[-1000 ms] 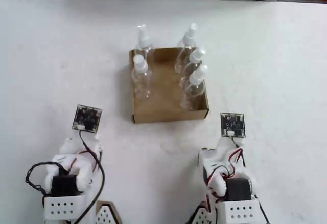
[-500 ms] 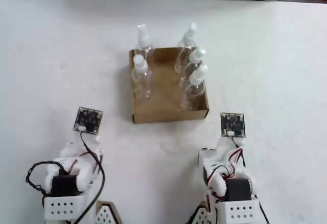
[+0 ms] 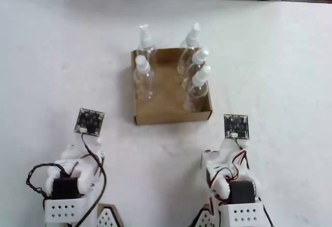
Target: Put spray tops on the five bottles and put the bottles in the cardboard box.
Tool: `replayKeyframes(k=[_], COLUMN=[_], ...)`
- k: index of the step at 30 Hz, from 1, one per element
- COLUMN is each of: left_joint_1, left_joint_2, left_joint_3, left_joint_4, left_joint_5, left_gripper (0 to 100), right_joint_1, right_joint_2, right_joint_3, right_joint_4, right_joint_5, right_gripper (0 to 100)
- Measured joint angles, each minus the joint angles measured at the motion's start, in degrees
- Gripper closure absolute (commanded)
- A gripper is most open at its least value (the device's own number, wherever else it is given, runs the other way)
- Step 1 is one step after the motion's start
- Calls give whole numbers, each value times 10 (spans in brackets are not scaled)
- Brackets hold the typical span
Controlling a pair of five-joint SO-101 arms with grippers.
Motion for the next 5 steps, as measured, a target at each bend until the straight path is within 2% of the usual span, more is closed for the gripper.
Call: replayKeyframes(k=[5], left_joint_1=[0], left_joint_2=[0], left_joint_3=[0], left_joint_4=[0], left_joint_5=[0], left_gripper=[977], right_joint_1=[0], right_joint_2=[0], right_joint_3=[0], right_joint_4=[0], right_joint_5=[0], right_gripper=[982])
